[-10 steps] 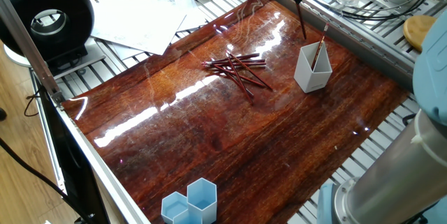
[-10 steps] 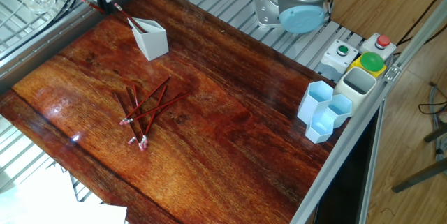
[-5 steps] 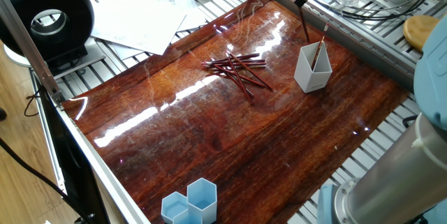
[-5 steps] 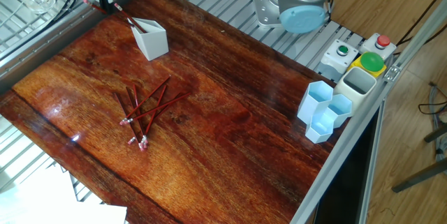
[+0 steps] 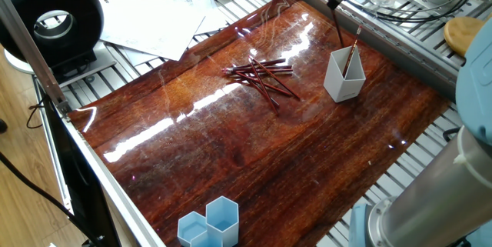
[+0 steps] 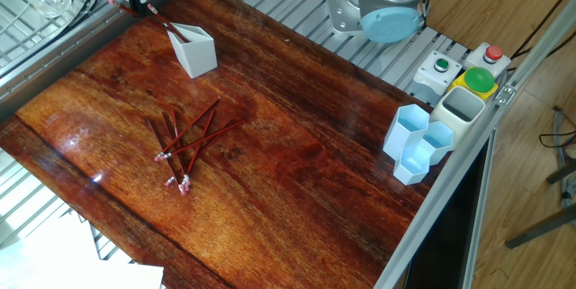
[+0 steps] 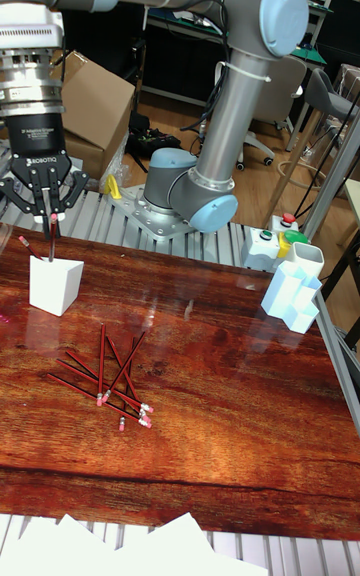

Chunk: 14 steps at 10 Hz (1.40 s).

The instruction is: Put the pen into the pen holder

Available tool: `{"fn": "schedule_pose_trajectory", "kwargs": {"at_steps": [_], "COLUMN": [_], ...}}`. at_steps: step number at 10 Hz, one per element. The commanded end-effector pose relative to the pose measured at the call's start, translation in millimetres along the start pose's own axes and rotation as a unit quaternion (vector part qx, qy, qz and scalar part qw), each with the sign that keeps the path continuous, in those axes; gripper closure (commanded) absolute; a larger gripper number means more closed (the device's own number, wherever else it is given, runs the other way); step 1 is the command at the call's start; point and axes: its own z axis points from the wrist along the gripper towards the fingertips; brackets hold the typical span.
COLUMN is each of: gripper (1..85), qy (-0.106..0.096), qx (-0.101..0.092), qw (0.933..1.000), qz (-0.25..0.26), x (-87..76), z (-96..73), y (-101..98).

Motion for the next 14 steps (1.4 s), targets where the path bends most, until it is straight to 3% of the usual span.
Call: {"fn": "schedule_pose_trajectory", "kwargs": {"at_steps": [1, 2, 4, 7, 12, 14], "gripper": [84.7, 84.7, 84.7, 84.7, 84.7, 84.7], "qy": [-0.006, -0.009, -0.044, -0.054, -0.054, -0.030], "qx": [0.001, 0.002, 0.001, 0.002, -0.001, 0.005], "qw": [1.0000, 1.0000, 0.9990, 0.9985, 0.9985, 0.9995], "qz": [0.000, 0.003, 0.001, -0.002, -0.007, 0.001], "x": [-3.2, -5.1, -5.2, 0.8, 12.4, 21.1], "z": [-1.8, -1.8, -8.8, -4.0, 0.6, -3.3], "y": [-0.4, -1.2, 5.7, 5.8, 0.9, 0.4]}}
